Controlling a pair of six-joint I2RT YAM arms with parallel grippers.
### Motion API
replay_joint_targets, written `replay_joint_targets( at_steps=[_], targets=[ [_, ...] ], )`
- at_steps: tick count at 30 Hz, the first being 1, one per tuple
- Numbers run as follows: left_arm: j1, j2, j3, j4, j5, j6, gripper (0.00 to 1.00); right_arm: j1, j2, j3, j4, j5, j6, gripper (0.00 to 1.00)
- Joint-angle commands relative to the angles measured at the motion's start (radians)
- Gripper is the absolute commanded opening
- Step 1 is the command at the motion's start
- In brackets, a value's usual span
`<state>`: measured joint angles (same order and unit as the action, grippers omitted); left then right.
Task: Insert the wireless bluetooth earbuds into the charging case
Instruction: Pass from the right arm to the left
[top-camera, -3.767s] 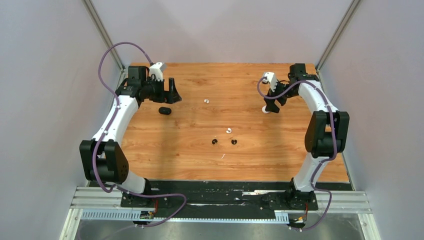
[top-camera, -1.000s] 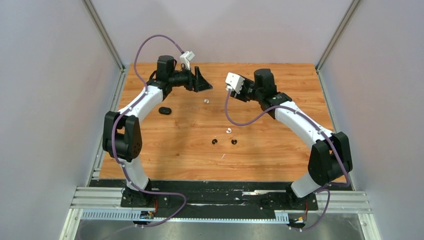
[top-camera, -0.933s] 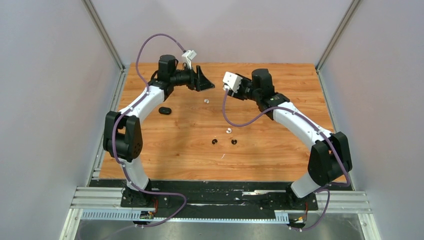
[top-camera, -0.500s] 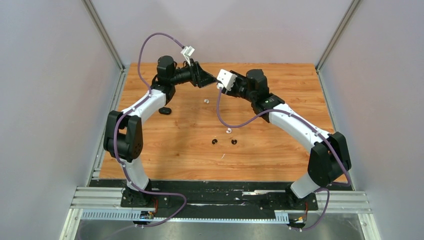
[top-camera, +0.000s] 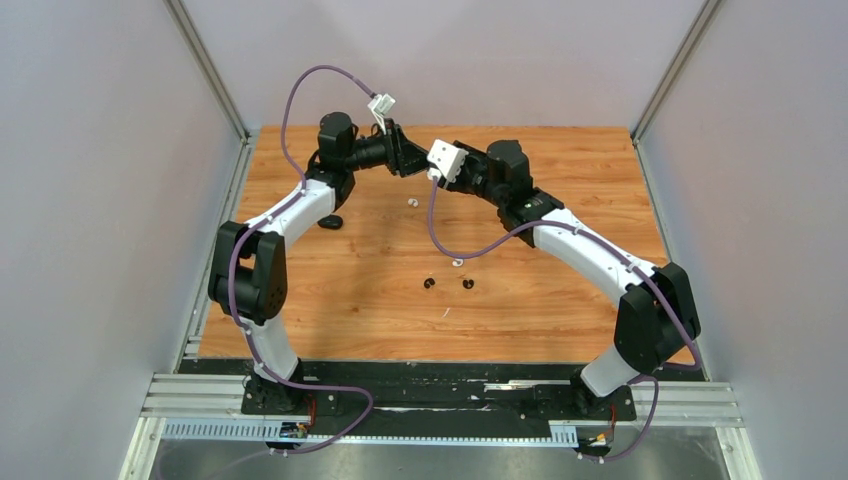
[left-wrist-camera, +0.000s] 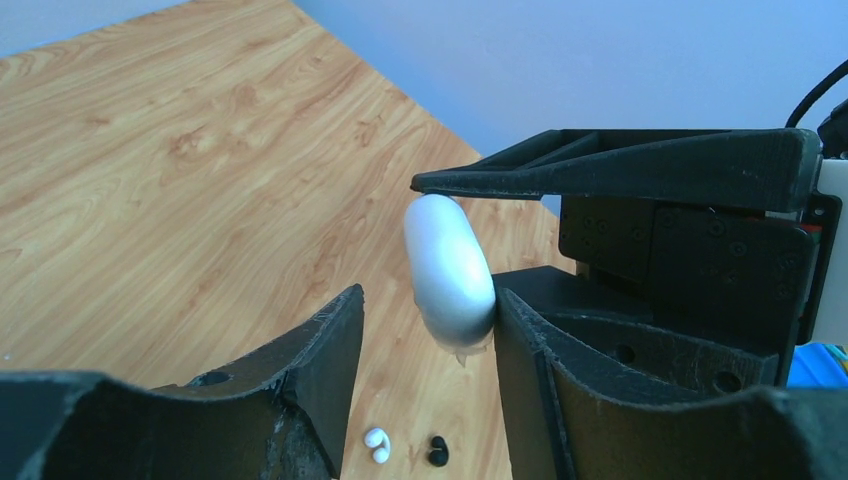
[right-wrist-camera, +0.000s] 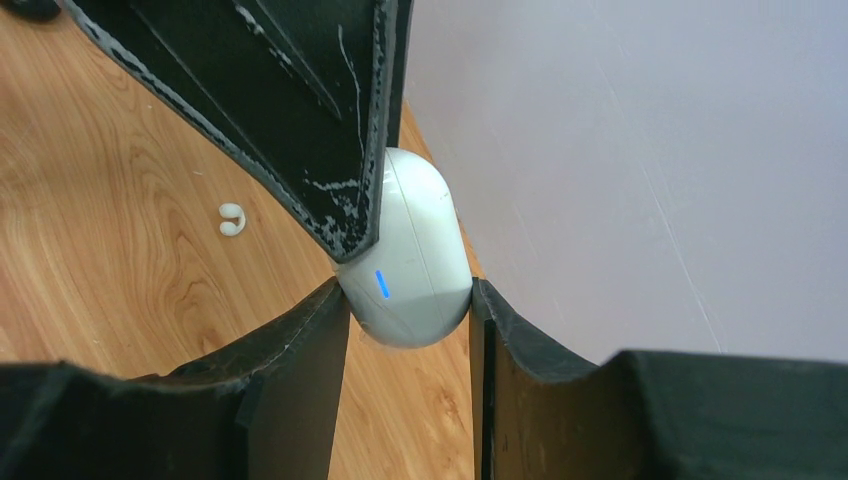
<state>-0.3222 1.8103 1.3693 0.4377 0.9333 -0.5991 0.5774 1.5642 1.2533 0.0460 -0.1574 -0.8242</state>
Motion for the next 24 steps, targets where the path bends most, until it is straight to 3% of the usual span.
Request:
replay_joint_targets(
  at_steps=[1,4,10,12,14,16,18,21,24],
  targets=[
    [-0.015,-0.017,0.039,0.025,0.019,0.023,0.57,0.023,0.001,0.054,0.081,0.007,0.001,0.07],
    [-0.021,-0.015,0.046,0.022,0.025,0.031,0.51,0.029,0.003,0.055,0.084,0.009,-0.004,0.07],
    [-0.023,-0.01,0.051,0.026,0.037,0.033,0.28,0.036,0.003,0.052,0.084,0.002,-0.007,0.09],
    [-0.023,-0.008,0.054,0.032,0.042,0.032,0.19,0.036,0.002,0.052,0.072,-0.015,-0.006,0.22],
    [-0.023,-0.004,0.059,0.031,0.044,0.031,0.09,0.036,0.007,0.05,0.047,-0.025,-0.001,0.57],
    [-0.023,0.0,0.071,0.023,0.05,0.038,0.02,0.035,0.016,0.06,-0.011,-0.034,0.028,0.78],
    [-0.022,0.004,0.094,-0.009,0.064,0.065,0.0,0.021,0.021,0.103,-0.144,-0.097,0.094,0.87],
    [-0.014,0.011,0.121,-0.072,0.097,0.144,0.0,-0.059,0.009,0.197,-0.346,-0.324,0.24,0.98],
    [-0.004,-0.003,0.111,-0.132,0.157,0.306,0.0,-0.166,0.001,0.29,-0.441,-0.575,0.383,0.99]
  ],
)
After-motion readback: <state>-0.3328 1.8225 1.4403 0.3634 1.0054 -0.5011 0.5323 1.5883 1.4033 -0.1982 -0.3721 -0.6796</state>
